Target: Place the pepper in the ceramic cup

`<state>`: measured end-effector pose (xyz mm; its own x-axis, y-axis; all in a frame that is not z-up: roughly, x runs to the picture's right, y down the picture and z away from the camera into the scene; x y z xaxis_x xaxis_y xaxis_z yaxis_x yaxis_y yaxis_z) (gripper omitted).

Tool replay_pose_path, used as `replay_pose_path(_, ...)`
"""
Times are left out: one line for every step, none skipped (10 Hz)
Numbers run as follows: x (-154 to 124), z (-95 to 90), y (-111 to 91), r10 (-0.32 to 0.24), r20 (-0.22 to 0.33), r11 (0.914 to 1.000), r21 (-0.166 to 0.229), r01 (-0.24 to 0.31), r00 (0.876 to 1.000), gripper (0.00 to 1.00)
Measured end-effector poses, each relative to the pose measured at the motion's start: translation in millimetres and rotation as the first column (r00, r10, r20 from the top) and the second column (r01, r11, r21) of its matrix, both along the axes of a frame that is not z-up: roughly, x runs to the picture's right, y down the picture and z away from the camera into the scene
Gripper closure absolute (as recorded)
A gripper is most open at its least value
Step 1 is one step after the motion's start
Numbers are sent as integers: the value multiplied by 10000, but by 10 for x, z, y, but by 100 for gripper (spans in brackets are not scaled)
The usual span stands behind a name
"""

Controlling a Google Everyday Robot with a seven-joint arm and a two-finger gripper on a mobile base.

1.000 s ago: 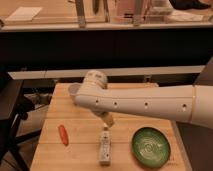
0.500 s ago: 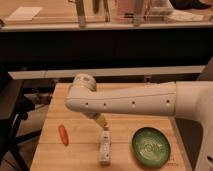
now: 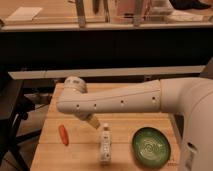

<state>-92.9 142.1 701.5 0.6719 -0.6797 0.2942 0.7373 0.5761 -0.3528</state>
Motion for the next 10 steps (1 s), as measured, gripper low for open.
replay_pose_path(-35,12,9,-100,51,9999,-33,100,9999,20)
replay_pose_path(-85,19,16,-174,122,9998,-55,175,9998,20)
replay_pose_path(-145,26,26,-243,208,9997,-94,245,9995,20)
replay_pose_path(-187,34,33,-302,281,9994,-134,305,9991,20)
replay_pose_path(-219,45,45,-350,350,9992,-172,356,9988,20)
replay_pose_path(-257,58,58,-404,435,9989,-213,414,9982,20)
replay_pose_path(-296,67,71,-457,515,9986,-246,471,9976,20)
replay_pose_path(-337,74,85,-509,614,9982,-275,527,9968,20)
replay_pose_path(-355,79,90,-553,669,9979,-293,574,9962,20)
replay_pose_path(-373,92,98,-591,737,9975,-338,617,9955,20)
